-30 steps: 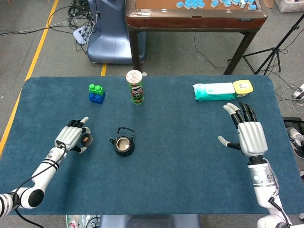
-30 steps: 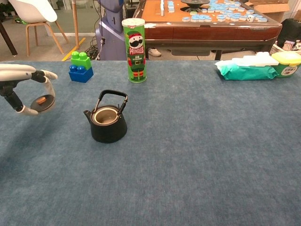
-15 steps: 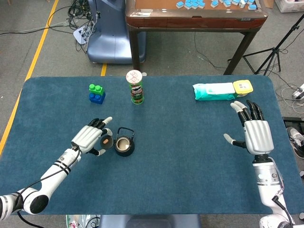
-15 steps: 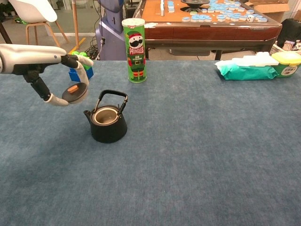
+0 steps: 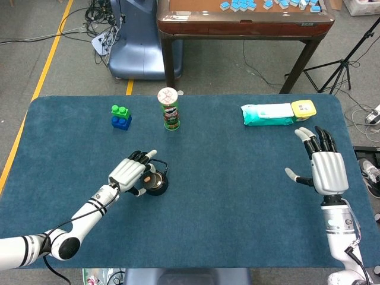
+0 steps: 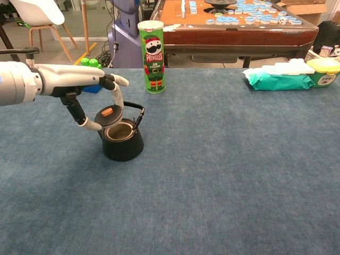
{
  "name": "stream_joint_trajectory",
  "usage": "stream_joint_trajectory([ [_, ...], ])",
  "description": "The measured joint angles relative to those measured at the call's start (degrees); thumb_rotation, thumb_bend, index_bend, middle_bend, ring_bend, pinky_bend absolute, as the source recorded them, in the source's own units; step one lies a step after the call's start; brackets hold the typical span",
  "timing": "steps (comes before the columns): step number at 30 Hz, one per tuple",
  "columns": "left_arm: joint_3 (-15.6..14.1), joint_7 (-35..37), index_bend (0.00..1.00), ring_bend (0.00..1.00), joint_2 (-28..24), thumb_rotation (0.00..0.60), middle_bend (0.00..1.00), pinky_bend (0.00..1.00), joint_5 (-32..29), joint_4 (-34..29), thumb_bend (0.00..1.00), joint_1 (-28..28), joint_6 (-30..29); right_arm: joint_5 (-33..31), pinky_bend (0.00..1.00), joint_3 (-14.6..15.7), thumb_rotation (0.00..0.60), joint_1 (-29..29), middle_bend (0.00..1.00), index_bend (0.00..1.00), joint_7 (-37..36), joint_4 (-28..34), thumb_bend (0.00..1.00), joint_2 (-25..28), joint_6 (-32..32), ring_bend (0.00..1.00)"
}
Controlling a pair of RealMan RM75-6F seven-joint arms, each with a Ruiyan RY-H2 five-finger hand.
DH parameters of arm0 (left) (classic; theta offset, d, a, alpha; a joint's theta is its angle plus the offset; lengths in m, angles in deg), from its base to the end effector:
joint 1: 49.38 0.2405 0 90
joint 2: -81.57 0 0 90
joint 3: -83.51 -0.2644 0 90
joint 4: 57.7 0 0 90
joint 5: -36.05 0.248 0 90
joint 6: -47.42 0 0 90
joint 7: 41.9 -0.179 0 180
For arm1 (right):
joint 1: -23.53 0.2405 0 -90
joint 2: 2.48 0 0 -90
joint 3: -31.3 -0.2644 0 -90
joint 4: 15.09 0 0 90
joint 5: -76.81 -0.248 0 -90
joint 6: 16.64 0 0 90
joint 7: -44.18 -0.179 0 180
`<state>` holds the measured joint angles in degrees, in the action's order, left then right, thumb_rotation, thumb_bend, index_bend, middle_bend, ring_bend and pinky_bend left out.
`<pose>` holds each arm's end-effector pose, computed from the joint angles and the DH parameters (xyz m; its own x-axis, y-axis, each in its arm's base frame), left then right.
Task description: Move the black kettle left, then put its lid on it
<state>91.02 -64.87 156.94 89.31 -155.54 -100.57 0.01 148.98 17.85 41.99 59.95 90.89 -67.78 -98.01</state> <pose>-0.1141 0.3875 -0.0335 0.5257 0.3672 0.7673 0.8220 -0.4516 -0.3470 -0.2272 -0.3170 0.1301 0.3439 0.1273 0.9303 -0.9346 -0.0490 0.3522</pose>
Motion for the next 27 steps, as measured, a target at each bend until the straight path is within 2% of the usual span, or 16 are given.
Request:
stream_joint_trajectory([
  [10, -0.4, -2.9, 0.42, 0.0, 3.2, 0.6, 0.0, 0.0, -5.2, 3.7, 0.25, -2.5, 0.2, 0.1, 0.0, 0.1, 0.6, -0.5, 0.17, 0.16, -0.4, -0.2, 0.18, 0.3, -0.2, 0.0],
  [27, -1.4, -5.9, 0.41, 0.0, 5.0, 0.6, 0.0, 0.0, -10.3, 4.8, 0.25, -5.4, 0.1, 0.1, 0.0, 0.0, 0.6, -1.2, 0.17, 0.16, -1.0, -0.1, 0.18, 0.8, -0.5, 0.0],
])
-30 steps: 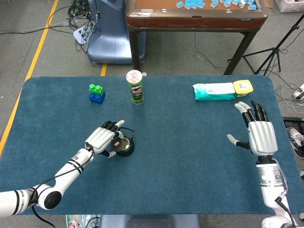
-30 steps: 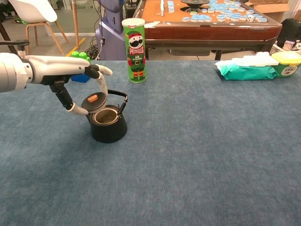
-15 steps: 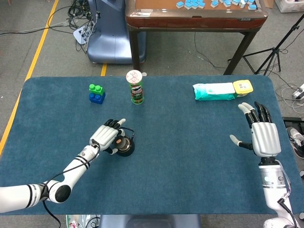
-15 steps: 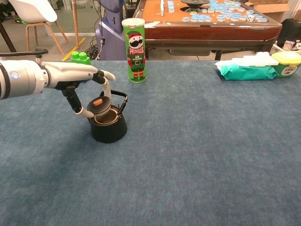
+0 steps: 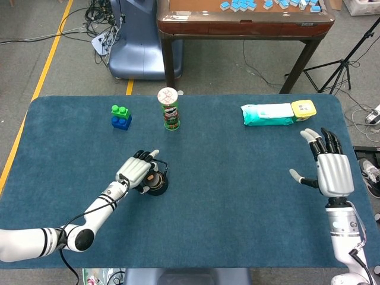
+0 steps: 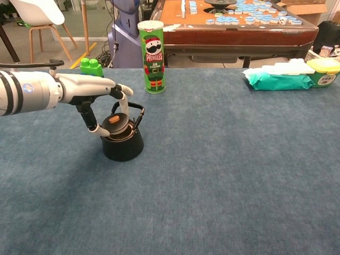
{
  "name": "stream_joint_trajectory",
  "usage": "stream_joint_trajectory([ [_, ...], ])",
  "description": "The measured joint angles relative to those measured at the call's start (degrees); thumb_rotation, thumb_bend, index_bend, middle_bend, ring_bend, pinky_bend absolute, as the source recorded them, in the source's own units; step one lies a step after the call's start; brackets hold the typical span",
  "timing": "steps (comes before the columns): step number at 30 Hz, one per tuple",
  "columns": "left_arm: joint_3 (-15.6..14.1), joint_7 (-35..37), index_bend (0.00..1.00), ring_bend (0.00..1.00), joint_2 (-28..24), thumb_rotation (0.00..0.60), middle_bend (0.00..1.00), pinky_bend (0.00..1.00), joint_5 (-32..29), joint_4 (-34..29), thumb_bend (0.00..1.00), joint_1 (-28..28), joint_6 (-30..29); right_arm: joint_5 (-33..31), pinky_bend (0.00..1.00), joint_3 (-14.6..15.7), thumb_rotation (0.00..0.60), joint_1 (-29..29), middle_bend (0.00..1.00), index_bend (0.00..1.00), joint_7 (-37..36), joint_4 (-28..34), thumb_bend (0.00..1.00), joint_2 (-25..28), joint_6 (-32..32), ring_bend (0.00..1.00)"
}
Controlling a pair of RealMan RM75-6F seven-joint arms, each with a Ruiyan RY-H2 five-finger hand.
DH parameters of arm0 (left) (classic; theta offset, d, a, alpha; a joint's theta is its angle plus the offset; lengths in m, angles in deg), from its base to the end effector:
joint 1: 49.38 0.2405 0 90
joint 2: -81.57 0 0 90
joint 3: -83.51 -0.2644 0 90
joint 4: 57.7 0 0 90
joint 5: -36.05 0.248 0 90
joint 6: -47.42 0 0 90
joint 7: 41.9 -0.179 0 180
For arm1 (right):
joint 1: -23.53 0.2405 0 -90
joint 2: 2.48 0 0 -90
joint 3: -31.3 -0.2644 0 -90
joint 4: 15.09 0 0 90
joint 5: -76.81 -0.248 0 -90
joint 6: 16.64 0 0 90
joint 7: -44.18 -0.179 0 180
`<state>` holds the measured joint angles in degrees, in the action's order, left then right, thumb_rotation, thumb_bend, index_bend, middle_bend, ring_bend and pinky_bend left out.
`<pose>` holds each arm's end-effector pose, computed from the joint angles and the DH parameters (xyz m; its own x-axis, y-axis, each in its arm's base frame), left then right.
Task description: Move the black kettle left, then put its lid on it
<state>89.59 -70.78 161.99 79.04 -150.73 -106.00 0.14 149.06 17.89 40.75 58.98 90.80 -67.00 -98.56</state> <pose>-0.1106 0.4019 -0.0601 0.5633 0.3931 0.7268 0.8130 -0.4205 -0.4027 -0.2355 -0.3123 0.1361 0.3440 0.1324 0.9296 -0.9362 -0.0277 0.3503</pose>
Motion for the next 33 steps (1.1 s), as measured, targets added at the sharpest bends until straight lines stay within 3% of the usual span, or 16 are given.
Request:
stream_joint_trajectory([
  [16, -0.9, -1.8, 0.3, 0.0, 0.7, 0.6, 0.0, 0.0, -3.8, 0.2, 0.25, -1.6, -0.6, 0.2, 0.0, -0.1, 0.6, -0.3, 0.17, 0.16, -0.4, -0.1, 0.18, 0.0, -0.1, 0.0],
  [20, -1.1, -2.2, 0.22, 0.0, 0.9, 0.599, 0.0, 0.0, -4.4, 0.0, 0.25, -2.0, -1.2, 0.1, 0.0, -0.1, 0.6, -0.4, 0.17, 0.16, -0.6, -0.2, 0.17, 0.0, 0.0, 0.0],
  [26, -1.1, -2.2, 0.14, 0.0, 1.0, 0.547, 0.0, 0.0, -4.2, -0.6, 0.25, -2.0, -2.1, 0.1, 0.0, -0.2, 0.6, -0.3, 0.17, 0.16, -0.7, -0.3, 0.18, 0.0, 0.0, 0.0],
  [33, -1.4, -1.8, 0.1, 0.0, -0.3, 0.542, 0.0, 0.0, -3.9, -2.0, 0.25, -1.5, -2.9, 0.3, 0.0, -0.3, 0.6, -0.4, 0.17, 0.16, -0.9, -0.2, 0.17, 0.1, 0.0, 0.0],
])
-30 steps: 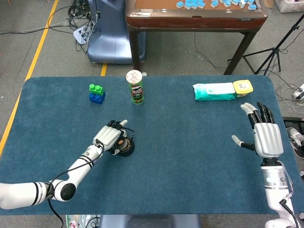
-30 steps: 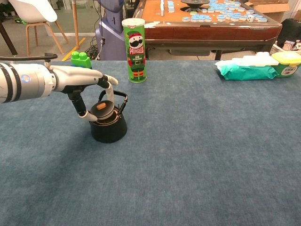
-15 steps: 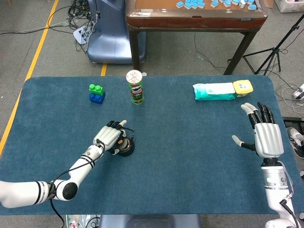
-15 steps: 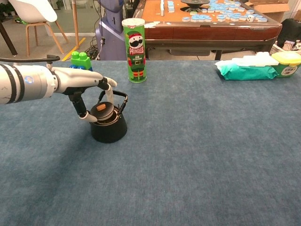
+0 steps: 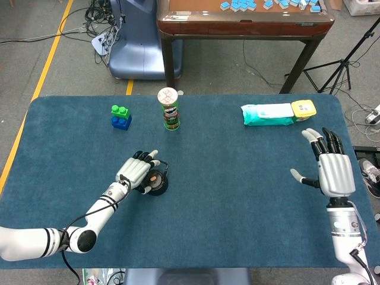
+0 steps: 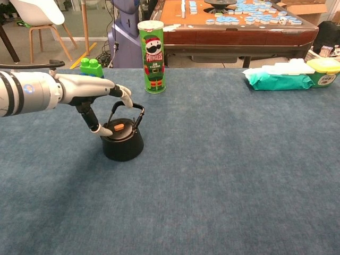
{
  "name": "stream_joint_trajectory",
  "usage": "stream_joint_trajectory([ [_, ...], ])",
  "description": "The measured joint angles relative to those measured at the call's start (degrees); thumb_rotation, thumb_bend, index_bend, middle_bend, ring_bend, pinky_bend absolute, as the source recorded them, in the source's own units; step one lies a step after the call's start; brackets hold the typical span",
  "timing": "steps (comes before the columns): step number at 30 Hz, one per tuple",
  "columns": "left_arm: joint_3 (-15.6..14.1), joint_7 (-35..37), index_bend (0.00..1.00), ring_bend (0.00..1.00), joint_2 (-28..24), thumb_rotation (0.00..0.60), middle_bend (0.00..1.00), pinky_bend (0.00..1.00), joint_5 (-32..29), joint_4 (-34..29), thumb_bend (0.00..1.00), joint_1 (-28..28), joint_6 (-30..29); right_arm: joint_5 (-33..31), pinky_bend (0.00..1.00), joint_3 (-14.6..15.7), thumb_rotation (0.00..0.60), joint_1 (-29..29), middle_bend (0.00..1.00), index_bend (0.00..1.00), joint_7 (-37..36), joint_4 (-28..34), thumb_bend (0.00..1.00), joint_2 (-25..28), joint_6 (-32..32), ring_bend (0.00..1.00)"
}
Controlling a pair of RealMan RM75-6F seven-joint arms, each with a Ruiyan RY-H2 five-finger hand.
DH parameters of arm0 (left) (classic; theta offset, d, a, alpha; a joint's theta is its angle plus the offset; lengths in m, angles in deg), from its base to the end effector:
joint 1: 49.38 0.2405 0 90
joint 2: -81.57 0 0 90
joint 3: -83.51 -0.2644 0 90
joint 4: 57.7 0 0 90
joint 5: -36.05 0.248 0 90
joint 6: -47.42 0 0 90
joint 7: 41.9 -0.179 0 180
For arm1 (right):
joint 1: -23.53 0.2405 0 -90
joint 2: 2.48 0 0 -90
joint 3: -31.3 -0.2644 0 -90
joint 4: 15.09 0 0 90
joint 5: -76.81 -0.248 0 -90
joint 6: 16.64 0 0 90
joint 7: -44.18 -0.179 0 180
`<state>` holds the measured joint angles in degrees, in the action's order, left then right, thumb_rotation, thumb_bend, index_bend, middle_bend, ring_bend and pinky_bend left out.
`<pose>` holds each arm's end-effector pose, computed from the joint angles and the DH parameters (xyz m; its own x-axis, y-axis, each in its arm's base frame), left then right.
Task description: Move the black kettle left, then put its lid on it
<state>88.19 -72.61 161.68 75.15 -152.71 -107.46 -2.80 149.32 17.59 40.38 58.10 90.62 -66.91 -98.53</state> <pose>-0.1105 0.3980 -0.0580 0.5636 0.3961 0.7249 0.8175 -0.3935 -0.4206 -0.2368 -0.3120 0.1378 0.3335 0.1367 0.9328 -0.9400 -0.0274 0.3401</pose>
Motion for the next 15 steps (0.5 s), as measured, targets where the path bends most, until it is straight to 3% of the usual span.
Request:
stream_joint_trajectory([
  [9, -0.7, 3.5, 0.11, 0.0, -5.5, 0.565, 0.0, 0.0, 5.4, -5.3, 0.25, 4.3, -4.3, 0.2, 0.0, -0.6, 0.6, -0.6, 0.17, 0.16, -0.8, 1.0, 0.18, 1.4, -0.8, 0.0],
  [15, -1.5, 8.7, 0.11, 0.0, -9.5, 0.594, 0.0, 0.0, 11.9, -8.1, 0.25, 10.2, -10.2, -0.1, 0.03, -0.1, 0.6, -1.3, 0.17, 0.16, -0.6, 1.0, 0.17, 2.7, -0.8, 0.0],
])
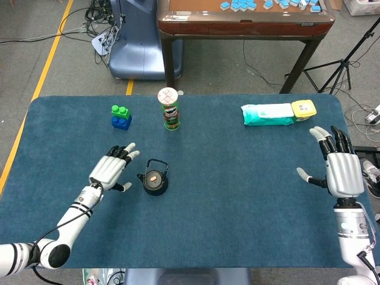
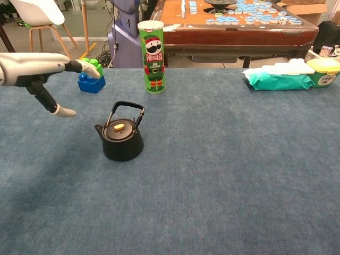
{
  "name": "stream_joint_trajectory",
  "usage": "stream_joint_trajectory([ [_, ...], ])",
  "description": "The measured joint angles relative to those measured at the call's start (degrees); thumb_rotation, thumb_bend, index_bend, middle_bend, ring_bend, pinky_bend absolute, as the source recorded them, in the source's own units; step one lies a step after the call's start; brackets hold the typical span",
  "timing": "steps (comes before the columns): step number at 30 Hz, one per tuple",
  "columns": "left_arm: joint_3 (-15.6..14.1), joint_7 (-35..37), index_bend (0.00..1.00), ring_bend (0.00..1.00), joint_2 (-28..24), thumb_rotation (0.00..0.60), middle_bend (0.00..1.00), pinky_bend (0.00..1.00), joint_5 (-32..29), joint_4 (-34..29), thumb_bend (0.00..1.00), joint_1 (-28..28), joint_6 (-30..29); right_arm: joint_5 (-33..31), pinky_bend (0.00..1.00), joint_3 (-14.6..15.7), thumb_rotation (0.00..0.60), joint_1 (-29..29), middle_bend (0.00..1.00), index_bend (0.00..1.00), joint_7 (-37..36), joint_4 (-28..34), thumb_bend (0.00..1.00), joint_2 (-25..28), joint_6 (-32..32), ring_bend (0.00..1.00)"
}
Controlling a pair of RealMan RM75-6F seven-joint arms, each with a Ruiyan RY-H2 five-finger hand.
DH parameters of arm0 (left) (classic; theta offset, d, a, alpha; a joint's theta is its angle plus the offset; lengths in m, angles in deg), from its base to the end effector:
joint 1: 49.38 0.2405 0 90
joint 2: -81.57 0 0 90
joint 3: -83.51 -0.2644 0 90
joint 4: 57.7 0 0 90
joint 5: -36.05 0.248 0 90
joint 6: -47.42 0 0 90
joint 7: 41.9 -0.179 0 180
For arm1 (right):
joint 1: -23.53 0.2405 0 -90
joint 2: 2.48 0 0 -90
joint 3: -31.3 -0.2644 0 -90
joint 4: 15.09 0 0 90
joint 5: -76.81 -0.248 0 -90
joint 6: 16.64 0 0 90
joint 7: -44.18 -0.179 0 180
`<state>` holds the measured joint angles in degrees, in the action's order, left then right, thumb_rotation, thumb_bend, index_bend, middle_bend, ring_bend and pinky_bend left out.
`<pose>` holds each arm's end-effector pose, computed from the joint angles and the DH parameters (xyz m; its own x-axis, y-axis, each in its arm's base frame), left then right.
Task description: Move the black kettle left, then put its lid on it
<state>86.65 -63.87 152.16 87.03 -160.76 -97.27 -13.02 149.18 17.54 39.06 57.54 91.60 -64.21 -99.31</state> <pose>-0.1521 0.3769 0.0117 0.4743 0.2910 0.8309 0.8704 -0.2966 -0.3930 -0.2440 -0.3062 0.1536 0.3534 0.1495 0.9234 -0.9338 -0.0029 0.3578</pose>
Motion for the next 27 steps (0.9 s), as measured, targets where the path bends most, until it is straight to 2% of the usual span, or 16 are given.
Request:
stream_joint_trajectory([
  [7, -1.7, 9.3, 0.1, 0.0, -2.6, 0.595, 0.0, 0.0, 10.2, 1.0, 0.25, 9.4, -9.4, 0.2, 0.03, 2.5, 0.6, -1.2, 0.17, 0.16, -0.8, -1.3, 0.18, 2.5, 2.3, 0.0],
  [13, -3.9, 14.2, 0.1, 0.0, -2.9, 0.577, 0.0, 0.0, 18.4, 4.5, 0.25, 18.0, -19.5, 3.5, 0.03, 5.7, 0.6, -2.1, 0.17, 0.16, -3.5, -3.7, 0.18, 4.9, 5.1, 0.0],
  [22, -8.7, 15.8, 0.1, 0.0, -2.2, 0.56, 0.0, 0.0, 25.4, 7.1, 0.25, 29.0, -28.7, 10.6, 0.03, 8.4, 0.6, -3.8, 0.17, 0.16, -10.8, -10.3, 0.18, 4.1, 3.5, 0.0],
  [27, -9.5, 15.2, 0.1, 0.0, -1.8, 0.557, 0.0, 0.0, 28.4, 6.6, 0.25, 32.8, -31.5, 12.8, 0.03, 9.1, 0.6, -5.2, 0.17, 0.16, -10.8, -11.3, 0.15, 2.6, 0.5, 0.0],
])
